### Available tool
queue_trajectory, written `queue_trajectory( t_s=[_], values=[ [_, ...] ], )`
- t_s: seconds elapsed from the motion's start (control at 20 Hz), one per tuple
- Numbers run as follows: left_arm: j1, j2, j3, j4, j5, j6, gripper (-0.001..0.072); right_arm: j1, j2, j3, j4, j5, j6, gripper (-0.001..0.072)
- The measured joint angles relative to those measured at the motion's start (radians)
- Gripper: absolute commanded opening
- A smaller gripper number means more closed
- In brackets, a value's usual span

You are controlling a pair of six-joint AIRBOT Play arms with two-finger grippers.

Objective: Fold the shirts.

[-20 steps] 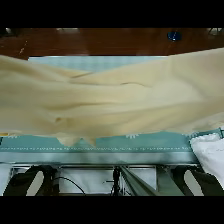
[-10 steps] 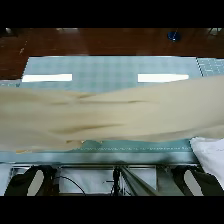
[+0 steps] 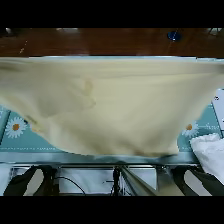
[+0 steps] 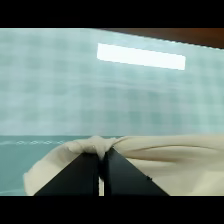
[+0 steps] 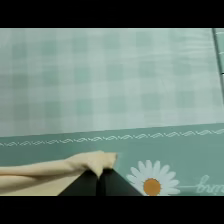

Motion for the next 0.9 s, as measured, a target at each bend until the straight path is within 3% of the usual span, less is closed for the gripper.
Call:
queue_trajectory(
  t_s=[0.15,0.5,0.9],
  values=[
    [-0.062,-0.14,-0.066,-0.071,0.114,0.018,0.0026,0.0,-0.129,-0.016,0.08,-0.077,-0.005,0.0014],
    [-0.247,-0.49,-0.104,-0.125,0.412,0.134,0.0026,0.0,-0.311,-0.024,0.111,-0.296,-0.051,0.0014],
    [-0.294,-0.713,-0.108,-0.129,0.644,0.179,0.0027,0.0,-0.52,-0.025,0.116,-0.421,-0.08,0.0014]
  ],
)
